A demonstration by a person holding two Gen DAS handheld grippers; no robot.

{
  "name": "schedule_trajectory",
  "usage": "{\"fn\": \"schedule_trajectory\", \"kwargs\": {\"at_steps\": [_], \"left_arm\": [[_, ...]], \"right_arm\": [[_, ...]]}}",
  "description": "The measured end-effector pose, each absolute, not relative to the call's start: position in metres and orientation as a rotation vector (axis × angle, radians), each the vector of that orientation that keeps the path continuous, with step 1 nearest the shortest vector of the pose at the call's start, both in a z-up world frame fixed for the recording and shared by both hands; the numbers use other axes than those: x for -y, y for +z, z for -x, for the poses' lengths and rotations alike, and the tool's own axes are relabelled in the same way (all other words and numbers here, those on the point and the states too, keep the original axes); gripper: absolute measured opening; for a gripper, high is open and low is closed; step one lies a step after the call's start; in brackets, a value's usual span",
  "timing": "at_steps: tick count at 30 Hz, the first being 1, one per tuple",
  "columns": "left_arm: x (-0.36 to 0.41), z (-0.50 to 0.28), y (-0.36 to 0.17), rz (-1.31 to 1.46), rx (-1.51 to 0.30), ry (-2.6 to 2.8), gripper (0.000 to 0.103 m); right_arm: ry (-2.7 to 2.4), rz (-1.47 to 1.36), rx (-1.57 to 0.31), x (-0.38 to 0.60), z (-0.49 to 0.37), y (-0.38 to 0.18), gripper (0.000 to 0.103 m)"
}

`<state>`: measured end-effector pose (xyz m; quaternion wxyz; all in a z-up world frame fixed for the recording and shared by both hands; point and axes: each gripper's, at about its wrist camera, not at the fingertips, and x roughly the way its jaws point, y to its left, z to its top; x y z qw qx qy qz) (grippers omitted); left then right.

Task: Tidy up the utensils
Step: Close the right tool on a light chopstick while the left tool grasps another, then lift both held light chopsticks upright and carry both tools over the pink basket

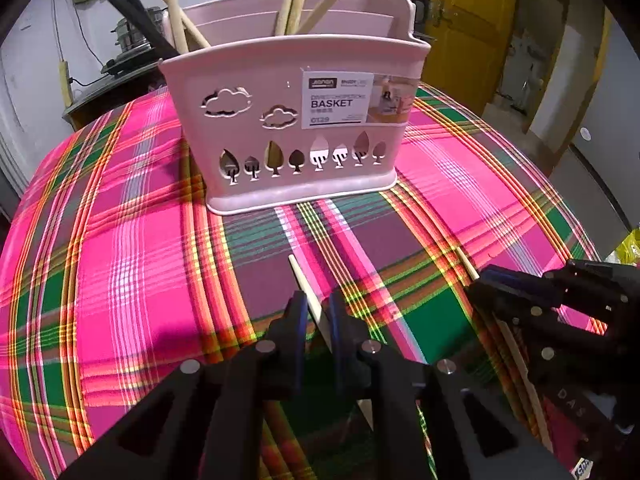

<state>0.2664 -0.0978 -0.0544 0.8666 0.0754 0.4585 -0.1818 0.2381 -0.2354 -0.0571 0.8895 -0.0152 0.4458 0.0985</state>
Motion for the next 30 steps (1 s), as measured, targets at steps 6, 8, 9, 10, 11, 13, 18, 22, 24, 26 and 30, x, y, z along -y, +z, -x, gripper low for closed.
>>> {"fn": "schedule_trajectory", "kwargs": {"at_steps": [6, 8, 9, 10, 11, 13, 18, 22, 24, 26, 30], "left_arm": [[0.105, -0.267, -0.055, -0.183, -0.951, -0.369, 0.011], [0.106, -0.266, -0.055, -0.179, -0.952, -0.377, 0.007], [0.105, -0.266, -0.054, -0.172, -0.956, -0.383, 0.006], [0.102, -0.268, -0.054, -0.163, -0.961, -0.386, 0.006], [0.101, -0.267, -0.053, -0.157, -0.961, -0.39, 0.006], [0.098, -0.264, -0.046, -0.14, -0.946, -0.396, 0.006], [0.087, -0.254, -0.013, -0.099, -0.879, -0.423, 0.006], [0.077, -0.245, 0.02, -0.075, -0.81, -0.433, 0.006], [0.071, -0.24, 0.036, -0.061, -0.777, -0.44, 0.006], [0.068, -0.236, 0.049, -0.055, -0.75, -0.443, 0.006], [0.062, -0.227, 0.072, -0.051, -0.701, -0.452, 0.006]], "right_arm": [[0.193, 0.058, -0.928, 0.231, -0.243, -0.058, 0.007], [0.193, 0.047, -0.929, 0.233, -0.243, -0.057, 0.006], [0.195, 0.041, -0.93, 0.234, -0.243, -0.057, 0.005], [0.199, 0.032, -0.929, 0.234, -0.243, -0.056, 0.005], [0.203, 0.028, -0.923, 0.235, -0.242, -0.054, 0.005], [0.208, 0.021, -0.903, 0.236, -0.239, -0.049, 0.005], [0.226, -0.004, -0.835, 0.236, -0.233, -0.026, 0.005], [0.237, -0.018, -0.779, 0.237, -0.227, -0.005, 0.005], [0.243, -0.025, -0.753, 0.237, -0.224, 0.007, 0.005], [0.247, -0.027, -0.727, 0.238, -0.221, 0.017, 0.005], [0.25, -0.026, -0.679, 0.236, -0.214, 0.037, 0.005]]}}
